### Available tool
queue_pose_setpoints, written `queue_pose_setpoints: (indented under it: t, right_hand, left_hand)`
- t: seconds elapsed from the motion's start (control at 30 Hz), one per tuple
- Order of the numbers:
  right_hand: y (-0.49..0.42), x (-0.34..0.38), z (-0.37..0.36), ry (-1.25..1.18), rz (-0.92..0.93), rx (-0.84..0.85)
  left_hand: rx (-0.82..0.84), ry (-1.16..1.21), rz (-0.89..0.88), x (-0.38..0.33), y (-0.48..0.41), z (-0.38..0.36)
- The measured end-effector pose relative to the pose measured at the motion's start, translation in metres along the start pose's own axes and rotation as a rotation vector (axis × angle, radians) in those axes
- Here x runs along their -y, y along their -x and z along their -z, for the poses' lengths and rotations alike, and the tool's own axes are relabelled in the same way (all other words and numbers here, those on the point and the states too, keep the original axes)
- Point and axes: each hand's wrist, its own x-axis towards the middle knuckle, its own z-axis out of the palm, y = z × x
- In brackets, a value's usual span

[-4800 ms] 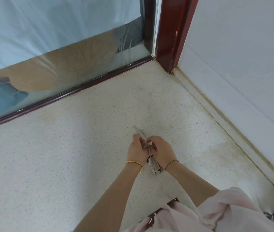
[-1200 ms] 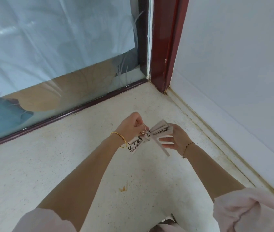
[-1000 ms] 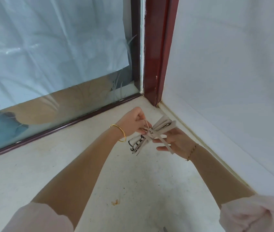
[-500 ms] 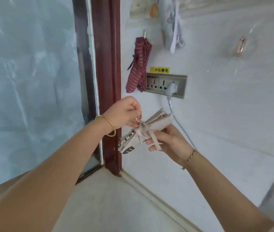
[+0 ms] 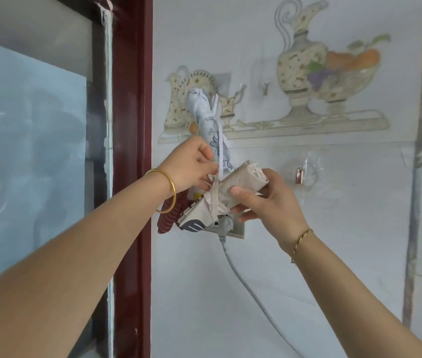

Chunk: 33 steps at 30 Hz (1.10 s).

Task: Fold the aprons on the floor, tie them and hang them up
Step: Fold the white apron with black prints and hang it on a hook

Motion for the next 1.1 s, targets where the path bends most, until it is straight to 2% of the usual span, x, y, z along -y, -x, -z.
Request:
queue_pose_setpoints:
  t: [0.13, 0.23, 0.43, 0.57, 0.8, 1.1]
  right_hand:
    - [-0.017, 0.027, 0.014, 0.137, 0.179, -0.181]
    - [-0.033, 0.047, 0.028, 0.187, 0.278, -0.25]
    - [-0.072, 0.078, 0.052, 0.23, 0.347, -0.351]
    - [-0.094, 0.081, 0.061, 0.357, 0.359, -0.439]
    - [-0.123, 0.069, 0.058, 0.306, 0.266, -0.459]
    - [-0.137, 0.068, 0.056, 0.436, 0.286, -0.558]
  left_hand:
    - [-0.005, -0.038, -0.114, -0.036, -0.025, 0.003]
    - [0.014, -0.062, -0.171, -0.066, -0.046, 0.004]
    - [-0.079, 0.017, -0.228, -0.101, -0.086, -0.007]
    - [-0.17, 0.067, -0.208, -0.1, -0.107, -0.024]
    - [-0.266, 0.043, -0.172, -0.089, -0.135, -0.038]
    - [-0.232, 0.038, -0.153, -0.073, -0.157, -0.04]
